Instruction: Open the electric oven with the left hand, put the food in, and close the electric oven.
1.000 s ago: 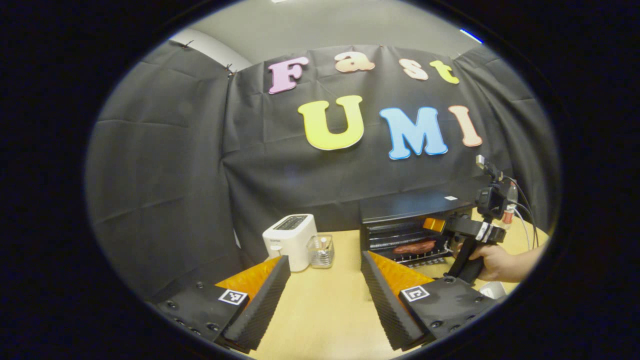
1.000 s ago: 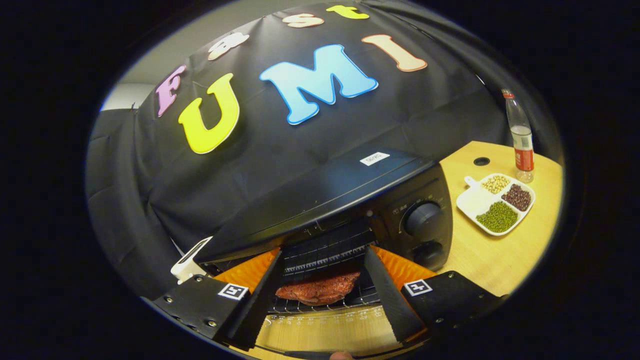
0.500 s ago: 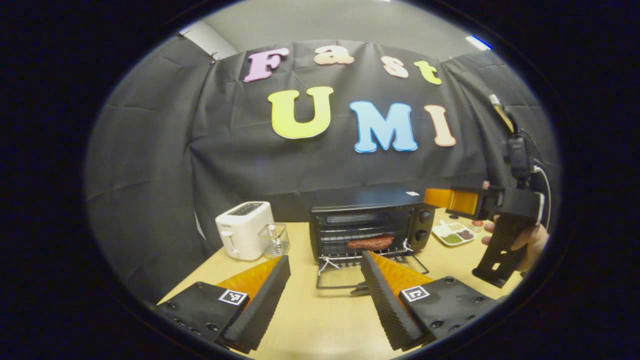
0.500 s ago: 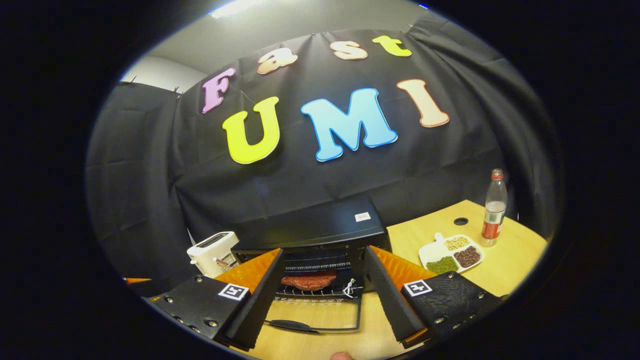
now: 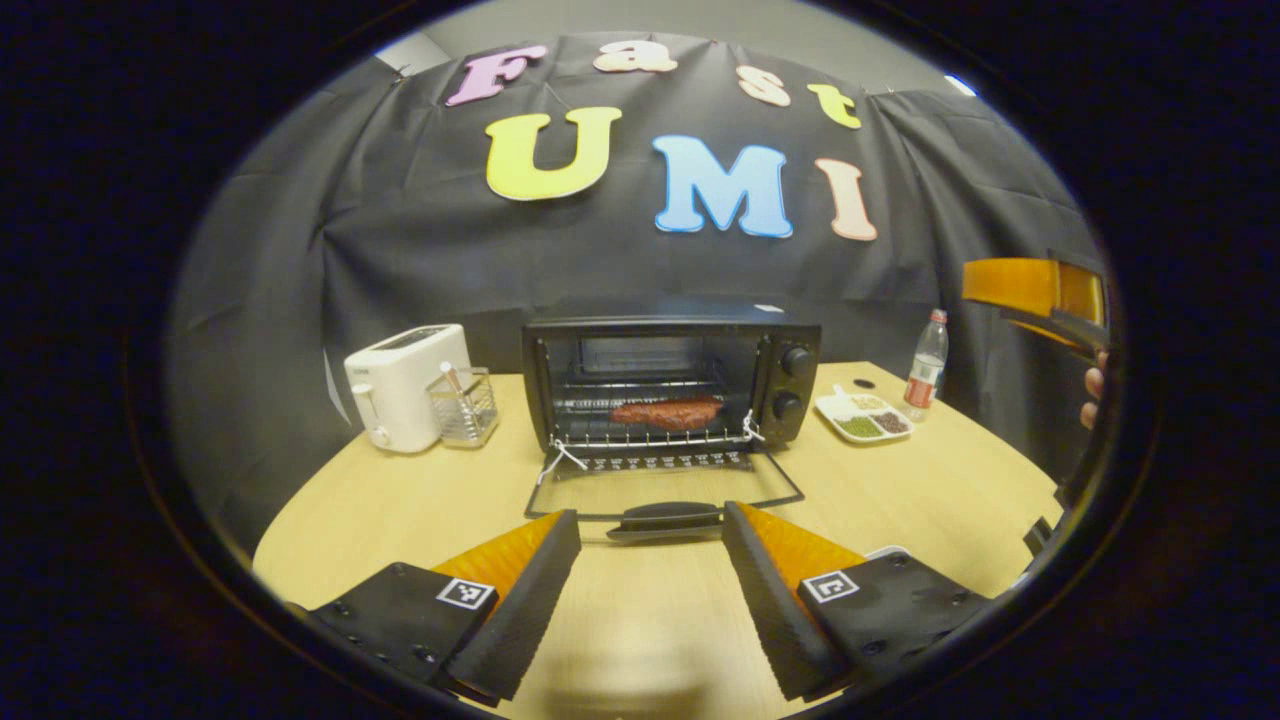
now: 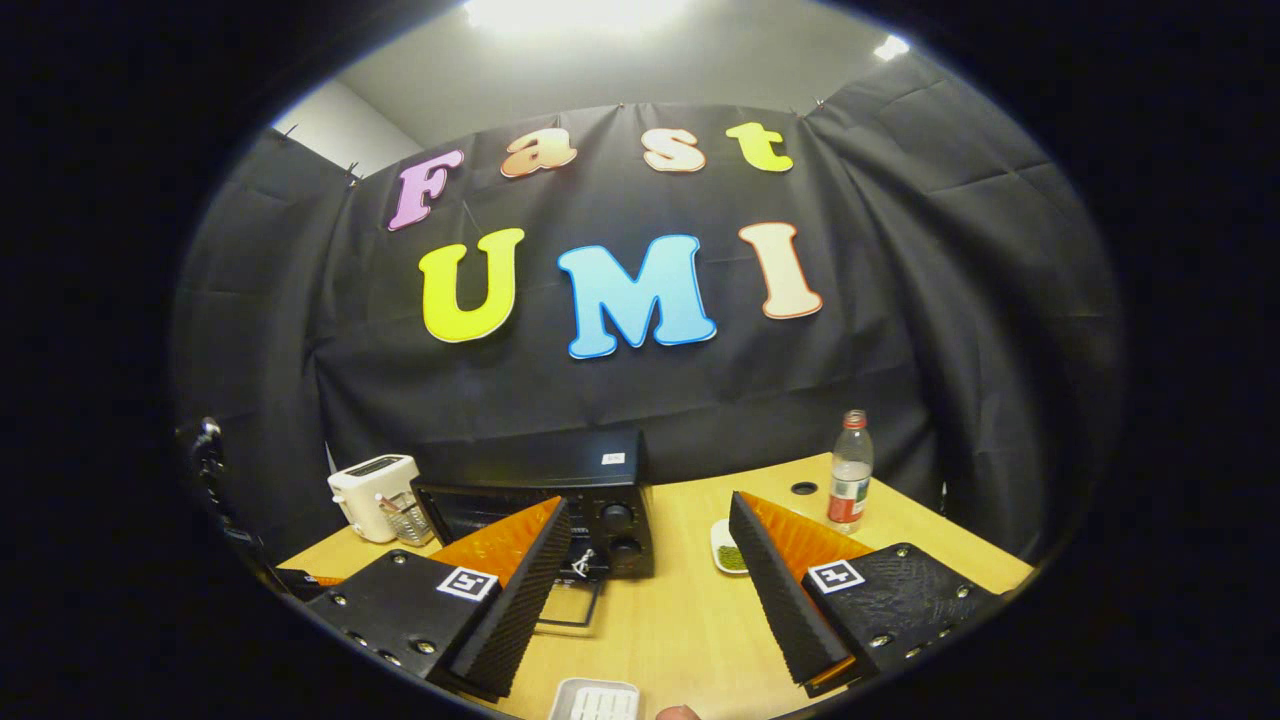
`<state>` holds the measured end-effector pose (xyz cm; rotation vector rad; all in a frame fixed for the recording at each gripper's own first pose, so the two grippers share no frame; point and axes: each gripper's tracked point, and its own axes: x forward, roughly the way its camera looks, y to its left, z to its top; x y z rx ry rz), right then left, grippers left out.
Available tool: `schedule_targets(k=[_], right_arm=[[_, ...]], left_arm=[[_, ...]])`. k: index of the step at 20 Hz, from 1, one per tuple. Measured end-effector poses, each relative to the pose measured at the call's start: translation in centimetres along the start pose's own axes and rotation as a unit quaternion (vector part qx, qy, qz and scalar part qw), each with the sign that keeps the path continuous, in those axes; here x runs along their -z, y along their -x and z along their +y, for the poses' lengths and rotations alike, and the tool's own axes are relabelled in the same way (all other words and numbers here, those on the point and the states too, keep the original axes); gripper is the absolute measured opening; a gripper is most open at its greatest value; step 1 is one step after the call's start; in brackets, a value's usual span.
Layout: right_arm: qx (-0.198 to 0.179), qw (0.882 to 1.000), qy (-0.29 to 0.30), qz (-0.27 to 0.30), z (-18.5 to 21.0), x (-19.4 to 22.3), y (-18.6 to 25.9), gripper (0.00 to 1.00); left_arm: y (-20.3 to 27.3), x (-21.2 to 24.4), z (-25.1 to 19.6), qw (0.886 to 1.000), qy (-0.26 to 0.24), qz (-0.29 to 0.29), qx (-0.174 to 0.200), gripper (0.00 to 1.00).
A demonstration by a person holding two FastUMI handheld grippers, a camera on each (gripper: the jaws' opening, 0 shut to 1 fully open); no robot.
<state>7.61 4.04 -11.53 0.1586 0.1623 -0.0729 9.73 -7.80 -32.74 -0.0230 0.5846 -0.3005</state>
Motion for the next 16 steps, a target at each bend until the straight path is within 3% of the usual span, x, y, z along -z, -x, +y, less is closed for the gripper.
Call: schedule_targets(k=[2,3,4,13,15,16], right_arm=[[0.014,1.000,-0.002,0.007,-1.5,0.0,0.7,0.97],[0.023,1.000,-0.005,0.010,-2.3,0.0,1.2,0.96],[0.034,0.999,-0.006,0.011,-3.2,-0.2,1.7,0.97],[0.098,0.995,0.020,0.020,-7.4,-0.6,4.4,0.97],[0.104,0.994,0.022,0.025,-7.7,-0.3,4.9,0.97],[0.106,0.994,0.024,0.029,-7.8,0.0,5.1,0.97]], left_arm=[[-1.6,1.5,-0.7,1.000,0.004,0.021,0.004,1.00],[-2.4,2.2,-1.0,0.999,0.008,0.030,0.005,0.91],[-3.2,2.8,-1.2,0.999,0.012,0.041,0.008,0.96],[-9.0,7.9,-1.4,0.993,0.021,0.114,-0.004,1.00],[-9.7,8.2,-1.5,0.993,0.020,0.120,-0.006,0.96],[-10.2,8.3,-1.5,0.992,0.017,0.121,-0.008,1.00]])
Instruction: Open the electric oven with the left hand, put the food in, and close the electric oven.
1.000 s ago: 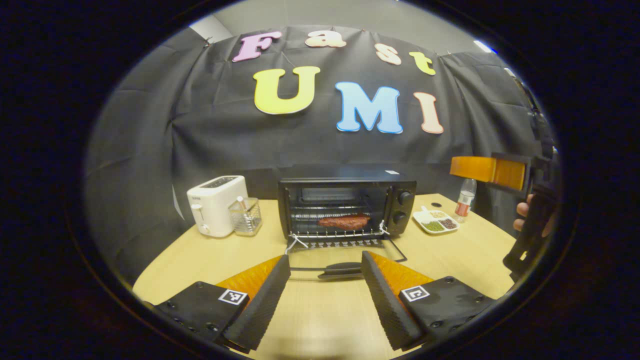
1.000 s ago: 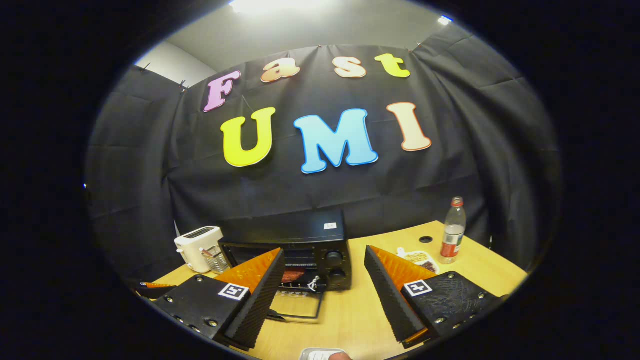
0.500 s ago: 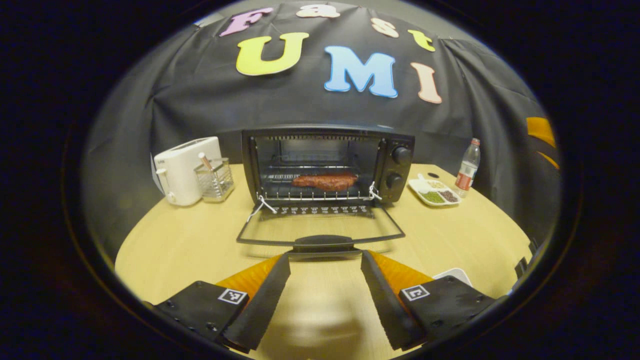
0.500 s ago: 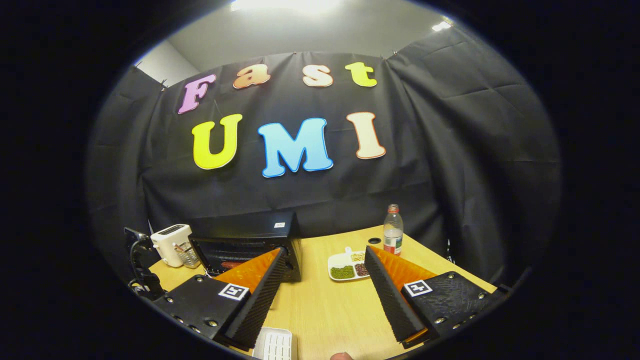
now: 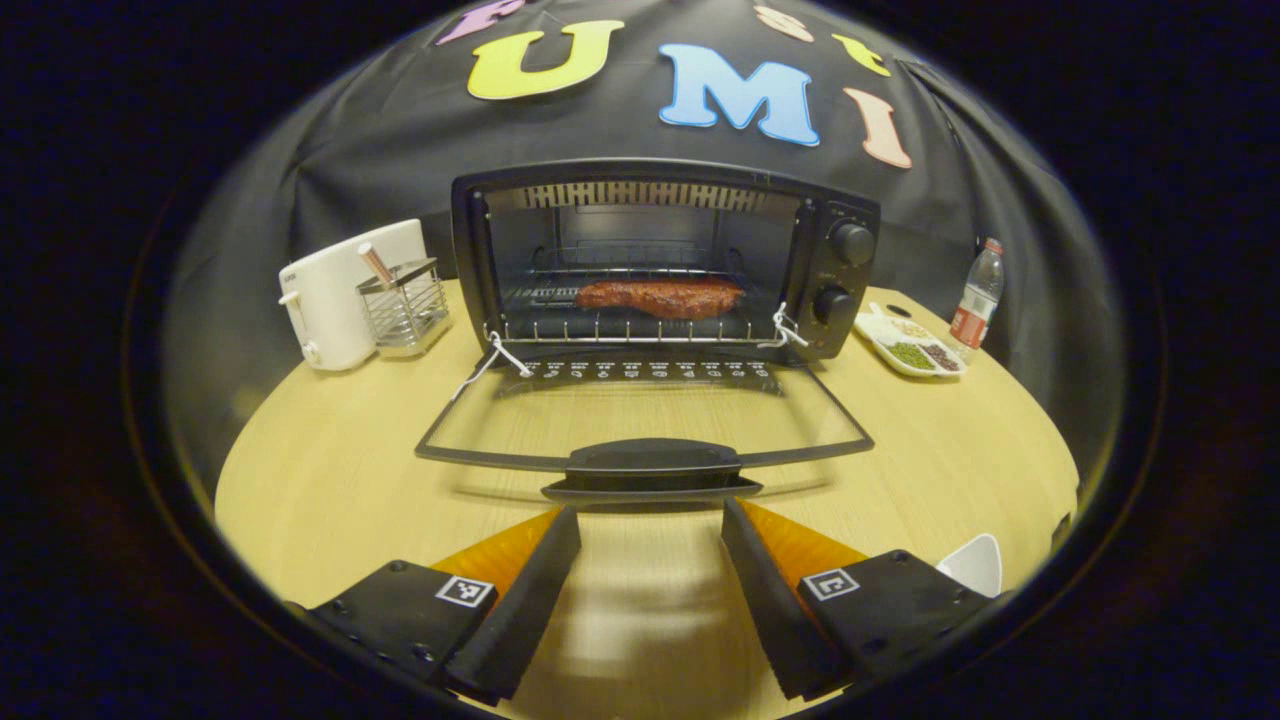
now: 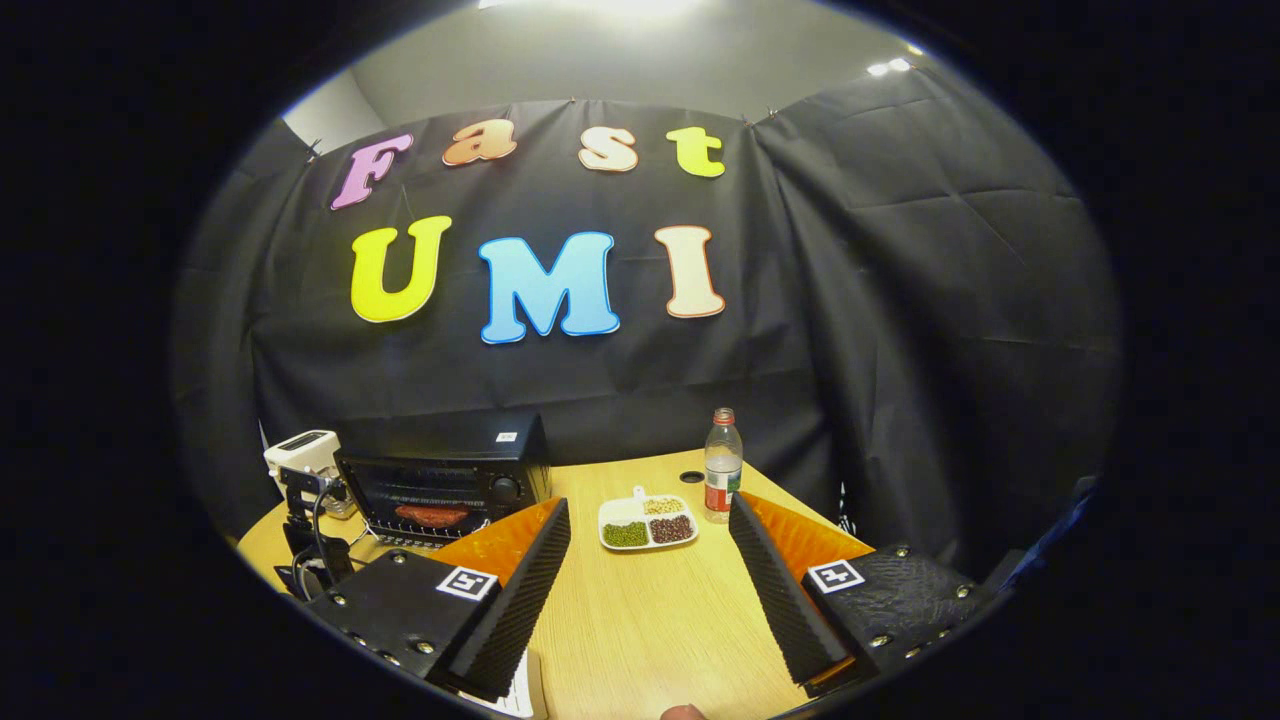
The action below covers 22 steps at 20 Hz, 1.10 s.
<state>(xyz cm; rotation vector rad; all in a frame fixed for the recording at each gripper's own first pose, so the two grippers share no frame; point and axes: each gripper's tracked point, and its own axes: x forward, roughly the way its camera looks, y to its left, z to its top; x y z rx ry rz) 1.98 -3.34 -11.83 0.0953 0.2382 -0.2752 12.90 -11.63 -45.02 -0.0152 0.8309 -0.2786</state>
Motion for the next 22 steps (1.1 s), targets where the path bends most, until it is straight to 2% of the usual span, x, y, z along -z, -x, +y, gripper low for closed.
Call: schedule_targets(k=[2,4,5,6,7,10,14,15,16,17,18,19,22], right_arm=[[0.000,1.000,0.003,0.006,0.0,0.4,0.2,0.97],[-0.003,1.000,0.004,0.007,0.4,0.5,0.3,0.97],[-0.007,1.000,0.005,0.007,0.7,0.5,0.3,0.97],[-0.012,1.000,0.007,0.009,1.1,0.6,0.3,0.97],[-0.018,1.000,0.008,0.010,1.5,0.7,0.2,0.97],[-0.036,0.999,0.014,0.008,2.7,0.5,-0.1,0.97],[-0.059,0.998,0.013,0.010,4.0,0.7,-0.3,0.97],[-0.064,0.998,0.013,0.012,4.4,0.9,-0.3,0.97],[-0.068,0.998,0.013,0.014,4.6,1.1,-0.3,0.97],[-0.071,0.997,0.013,0.016,4.8,1.2,-0.4,0.97],[-0.074,0.997,0.013,0.018,5.1,1.2,-0.5,0.97],[-0.077,0.997,0.013,0.018,5.2,1.3,-0.5,0.97],[-0.079,0.997,0.013,0.018,5.4,1.2,-0.7,0.97]], left_arm=[[-0.9,0.0,-0.1,1.000,-0.003,0.003,0.000,0.96],[-1.1,0.4,-0.3,1.000,-0.004,0.004,-0.001,1.00],[-1.0,0.2,-0.3,1.000,-0.009,-0.002,-0.002,0.96],[-1.0,0.2,-0.2,1.000,-0.015,-0.005,-0.005,1.00],[-0.9,0.2,-0.2,1.000,-0.018,-0.009,-0.007,0.96],[-0.5,-0.4,-0.3,1.000,-0.016,-0.012,-0.008,0.96],[1.4,-2.6,-0.4,0.999,-0.020,-0.048,-0.007,1.00],[1.8,-3.3,-0.4,0.998,-0.015,-0.055,-0.005,0.96],[2.0,-4.1,-0.4,0.998,-0.005,-0.061,-0.003,1.00],[2.0,-4.9,-0.4,0.998,0.005,-0.065,-0.002,1.00],[1.9,-5.7,-0.4,0.998,0.012,-0.068,-0.001,0.96],[2.0,-6.1,-0.4,0.997,0.015,-0.073,0.000,1.00],[2.6,-7.7,-0.6,0.996,-0.002,-0.091,0.001,0.96]])
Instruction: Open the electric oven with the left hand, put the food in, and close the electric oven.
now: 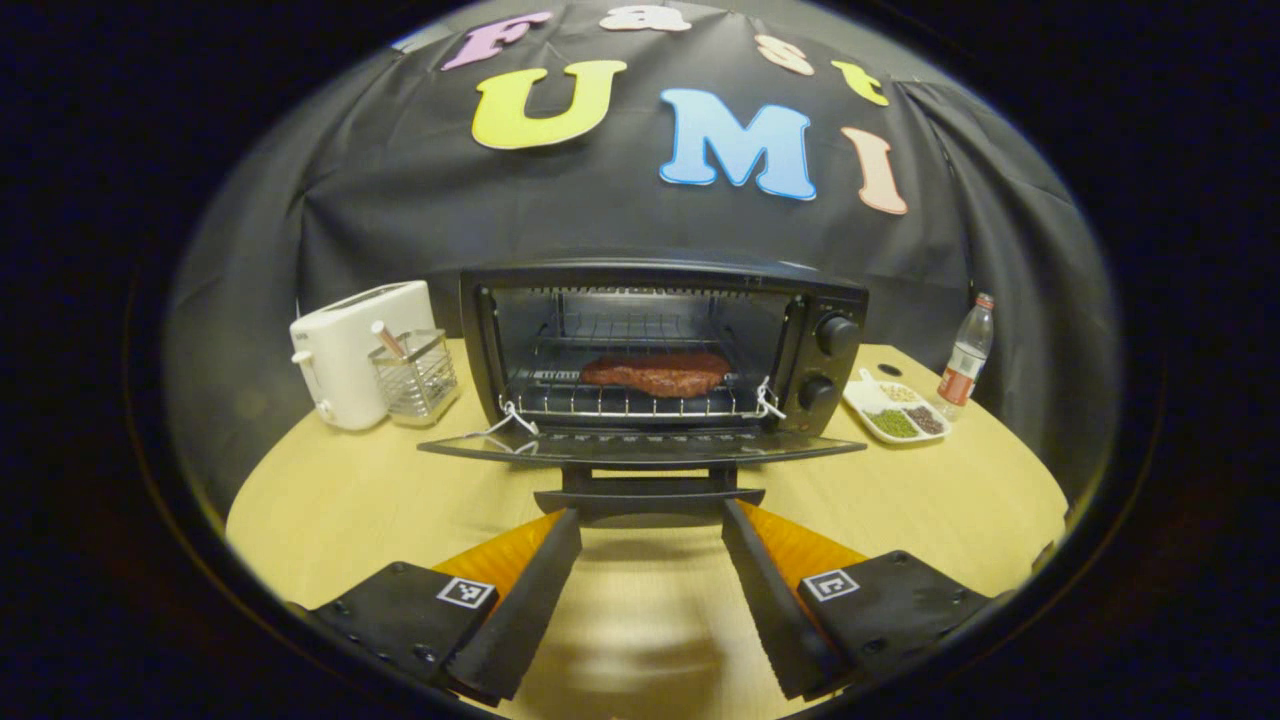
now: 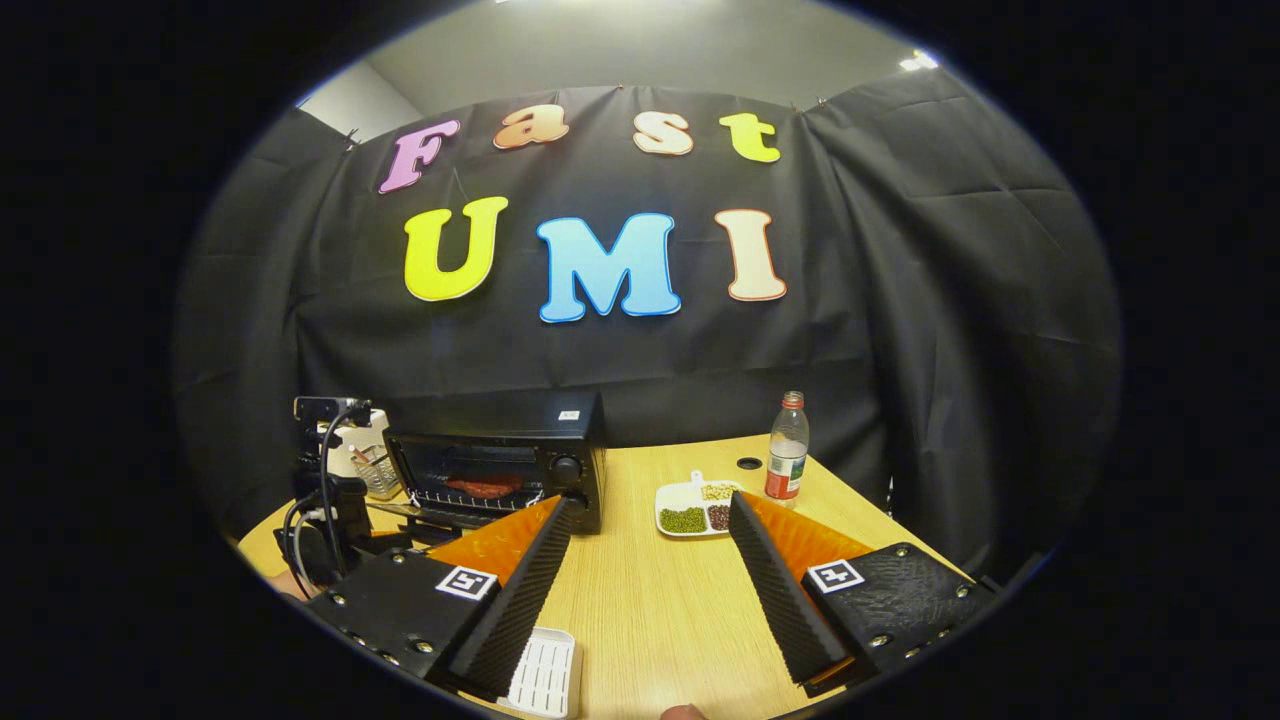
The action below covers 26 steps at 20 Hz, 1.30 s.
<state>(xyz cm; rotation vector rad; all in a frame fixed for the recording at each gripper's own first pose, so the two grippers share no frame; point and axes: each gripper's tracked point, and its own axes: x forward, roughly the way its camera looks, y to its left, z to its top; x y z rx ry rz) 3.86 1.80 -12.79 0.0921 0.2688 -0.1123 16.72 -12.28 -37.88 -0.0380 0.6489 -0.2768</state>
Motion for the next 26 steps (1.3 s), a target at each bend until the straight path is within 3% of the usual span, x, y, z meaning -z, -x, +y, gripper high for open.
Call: schedule_targets(k=[5,6,7,10,11,12,13,15,16,18,19,21,22,26], right_arm=[[0.007,1.000,-0.005,0.006,-0.4,0.3,-0.2,0.97],[0.009,1.000,-0.005,0.007,-0.4,0.3,-0.2,0.97],[0.011,1.000,-0.005,0.007,-0.4,0.3,-0.3,0.97],[0.014,1.000,-0.003,0.006,-0.4,0.2,-0.6,0.97],[0.016,1.000,-0.002,0.004,-0.4,0.0,-0.6,0.97],[0.015,1.000,-0.002,0.001,-0.4,-0.2,-0.7,0.97],[0.015,1.000,-0.003,-0.004,-0.4,-0.7,-0.8,0.97],[0.006,1.000,-0.008,-0.021,-0.3,-2.0,-1.0,0.97],[0.003,1.000,-0.008,-0.030,-0.6,-2.8,-1.1,0.97],[-0.007,0.999,-0.007,-0.048,-1.4,-4.3,-0.8,0.97],[-0.017,0.998,-0.010,-0.056,-1.8,-5.0,-0.5,0.97],[-0.038,0.997,-0.013,-0.059,-2.5,-6.0,0.1,0.97],[-0.046,0.997,-0.013,-0.057,-3.2,-6.3,0.5,0.97],[-0.057,0.995,0.004,-0.078,-6.2,-7.9,3.1,0.97]], left_arm=[[-0.9,-5.5,0.2,0.998,-0.025,-0.060,0.008,0.96],[-1.3,-6.5,0.4,0.997,-0.027,-0.066,0.008,1.00],[-1.9,-7.1,0.8,0.997,-0.027,-0.070,0.007,0.96],[-2.8,-9.5,1.8,0.996,-0.024,-0.086,0.003,0.96],[-2.7,-10.4,2.1,0.995,-0.025,-0.096,0.003,1.00],[-2.4,-11.3,2.0,0.994,-0.027,-0.105,0.004,0.96],[-1.8,-12.0,1.8,0.993,-0.028,-0.113,0.005,1.00],[0.3,-13.5,0.9,0.991,-0.027,-0.130,0.016,0.96],[1.6,-14.4,0.4,0.989,-0.026,-0.141,0.019,1.00],[5.1,-16.0,-0.7,0.986,-0.023,-0.162,0.020,0.93],[7.2,-16.9,-1.1,0.984,-0.021,-0.177,0.017,0.97],[11.4,-18.5,-1.8,0.979,-0.017,-0.205,0.002,1.00],[13.6,-18.9,-2.1,0.977,-0.014,-0.213,-0.008,0.96],[21.9,-19.0,-3.2,0.971,-0.019,-0.236,-0.033,0.96]])
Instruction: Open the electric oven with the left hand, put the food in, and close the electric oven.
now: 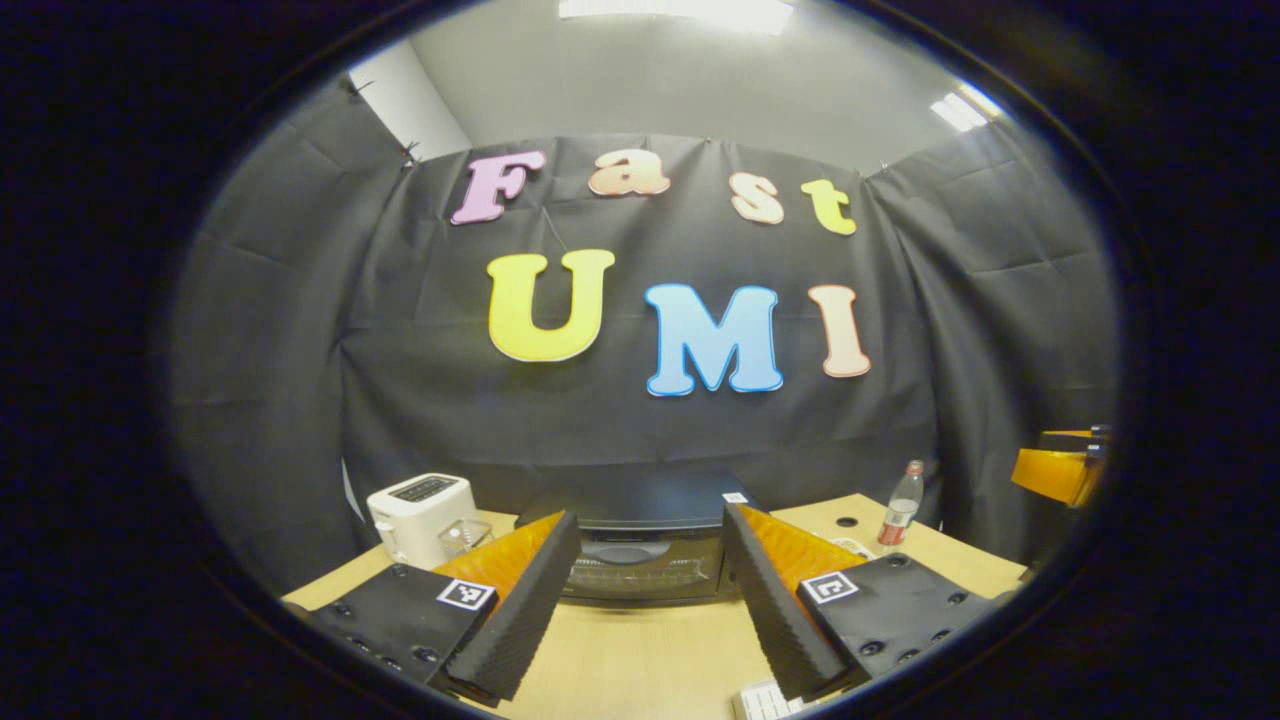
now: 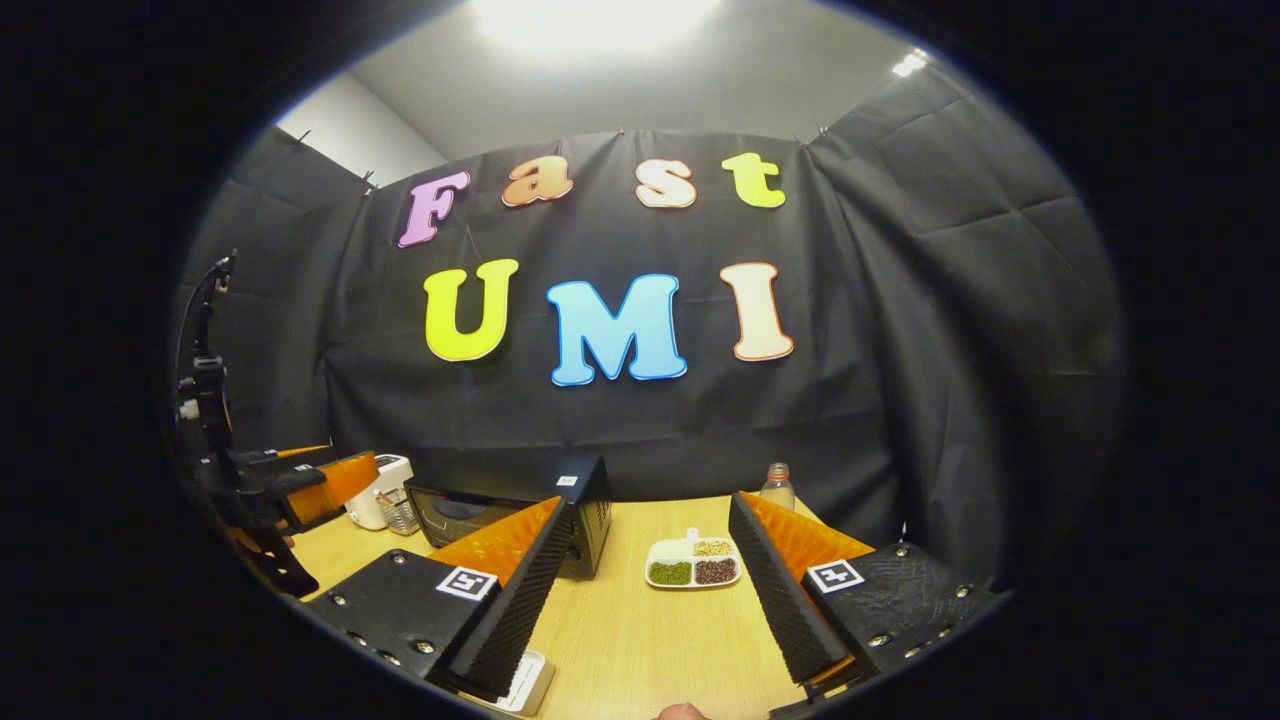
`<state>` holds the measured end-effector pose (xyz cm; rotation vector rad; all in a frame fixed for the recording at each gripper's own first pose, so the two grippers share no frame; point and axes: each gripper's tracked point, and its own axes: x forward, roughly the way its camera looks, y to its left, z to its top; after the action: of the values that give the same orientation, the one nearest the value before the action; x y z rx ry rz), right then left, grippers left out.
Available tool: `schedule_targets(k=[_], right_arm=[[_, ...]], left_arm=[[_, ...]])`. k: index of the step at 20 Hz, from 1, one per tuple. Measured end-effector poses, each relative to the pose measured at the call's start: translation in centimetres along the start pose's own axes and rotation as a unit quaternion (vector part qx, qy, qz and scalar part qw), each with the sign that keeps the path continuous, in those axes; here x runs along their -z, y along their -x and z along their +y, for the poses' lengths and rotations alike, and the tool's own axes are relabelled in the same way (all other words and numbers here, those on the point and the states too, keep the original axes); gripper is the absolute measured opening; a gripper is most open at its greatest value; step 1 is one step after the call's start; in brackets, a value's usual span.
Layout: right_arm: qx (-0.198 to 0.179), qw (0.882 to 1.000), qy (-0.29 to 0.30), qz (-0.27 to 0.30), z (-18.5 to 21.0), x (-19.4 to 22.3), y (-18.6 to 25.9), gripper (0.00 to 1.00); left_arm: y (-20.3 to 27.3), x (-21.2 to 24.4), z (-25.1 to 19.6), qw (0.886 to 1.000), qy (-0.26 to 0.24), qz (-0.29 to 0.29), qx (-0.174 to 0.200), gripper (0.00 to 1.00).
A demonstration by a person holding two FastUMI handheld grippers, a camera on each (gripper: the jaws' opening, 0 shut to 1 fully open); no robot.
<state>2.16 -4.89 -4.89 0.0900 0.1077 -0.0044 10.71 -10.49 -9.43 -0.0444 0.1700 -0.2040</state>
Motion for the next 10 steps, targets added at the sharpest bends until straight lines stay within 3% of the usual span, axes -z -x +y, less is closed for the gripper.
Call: schedule_targets(k=[3,5,7,8,10], right_arm=[[-0.020,1.000,0.006,-0.009,-0.9,-0.5,2.0,0.97],[-0.026,1.000,0.004,-0.007,-1.4,-0.6,3.1,0.97],[-0.035,0.999,-0.004,-0.012,-1.2,-1.0,4.3,0.97],[-0.037,0.999,-0.008,-0.018,-1.2,-1.4,4.8,0.97],[-0.033,0.999,-0.013,-0.025,-1.2,-1.6,5.7,0.97]], left_arm=[[4.6,-1.5,-0.3,0.999,-0.028,-0.013,-0.021,0.98],[7.5,-1.8,-0.6,0.999,-0.026,-0.011,-0.027,1.00],[9.9,-1.7,-0.1,0.999,-0.017,-0.006,-0.036,0.95],[10.9,-1.7,0.2,0.999,-0.013,-0.007,-0.037,1.00],[13.0,-1.7,1.0,0.999,-0.014,-0.008,-0.041,1.00]])
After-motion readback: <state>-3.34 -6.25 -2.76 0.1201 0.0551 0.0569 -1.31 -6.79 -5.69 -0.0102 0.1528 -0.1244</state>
